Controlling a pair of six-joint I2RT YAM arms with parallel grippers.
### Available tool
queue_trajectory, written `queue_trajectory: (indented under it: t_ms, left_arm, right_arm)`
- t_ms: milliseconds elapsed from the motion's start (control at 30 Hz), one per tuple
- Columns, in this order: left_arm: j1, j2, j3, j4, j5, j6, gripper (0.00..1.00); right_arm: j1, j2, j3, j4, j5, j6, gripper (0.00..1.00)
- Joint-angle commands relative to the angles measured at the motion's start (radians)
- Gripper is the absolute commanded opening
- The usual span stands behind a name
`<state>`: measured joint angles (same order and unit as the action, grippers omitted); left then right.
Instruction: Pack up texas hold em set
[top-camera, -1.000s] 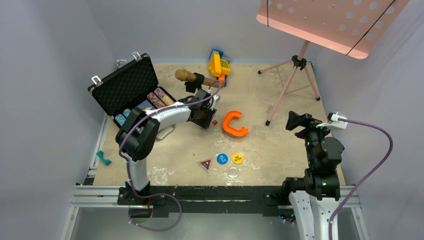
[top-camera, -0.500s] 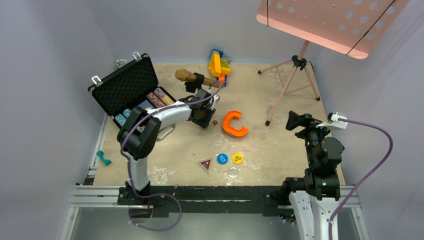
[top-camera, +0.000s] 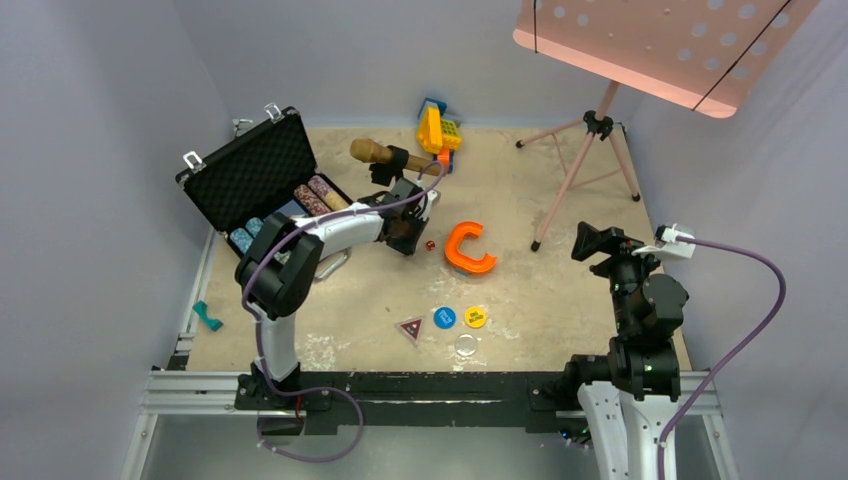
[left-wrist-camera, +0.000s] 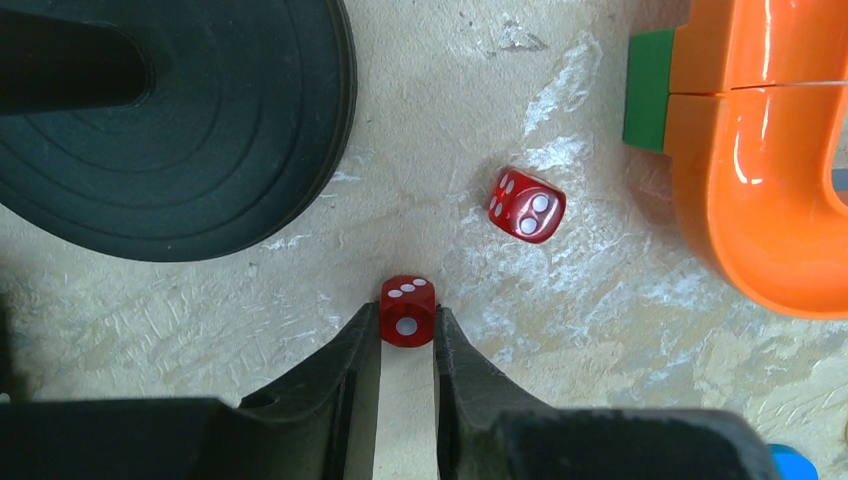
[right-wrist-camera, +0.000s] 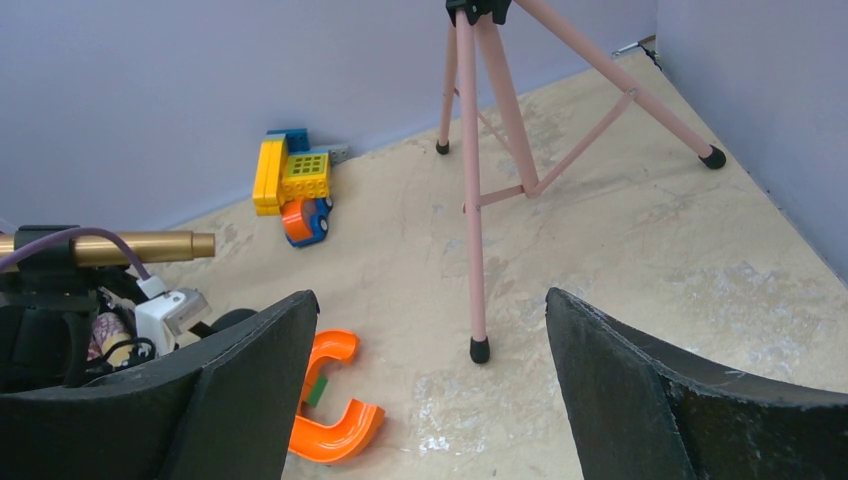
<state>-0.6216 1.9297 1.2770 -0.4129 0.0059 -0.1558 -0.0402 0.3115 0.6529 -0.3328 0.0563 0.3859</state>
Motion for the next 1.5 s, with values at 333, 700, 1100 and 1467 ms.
queue_trajectory:
  t_ms: [333, 700, 1100, 1467]
  left_arm:
    - [0.081, -0.357, -0.183, -0.144, 0.023, -0.168, 0.0]
    - [0.406, -0.61, -0.265, -0.358, 0.05, -0.183, 0.0]
    - [0.692, -0.48, -0.117, -0.266, -0.069, -0.206, 0.0]
    - [0.723, -0.281, -0.005, -0.231, -0.14, -0.204, 0.0]
  right_arm:
    - [-0.004, -0.012, 0.021, 0.028, -0.013, -0.007, 0.89]
    - [-0.004, -0.012, 0.017, 0.035, -0.015, -0.005, 0.89]
    - [-0.004, -0.008, 0.017, 0.034, -0.016, -0.005, 0.89]
    - [-0.004, -0.005, 0.022, 0.03, -0.016, -0.006, 0.89]
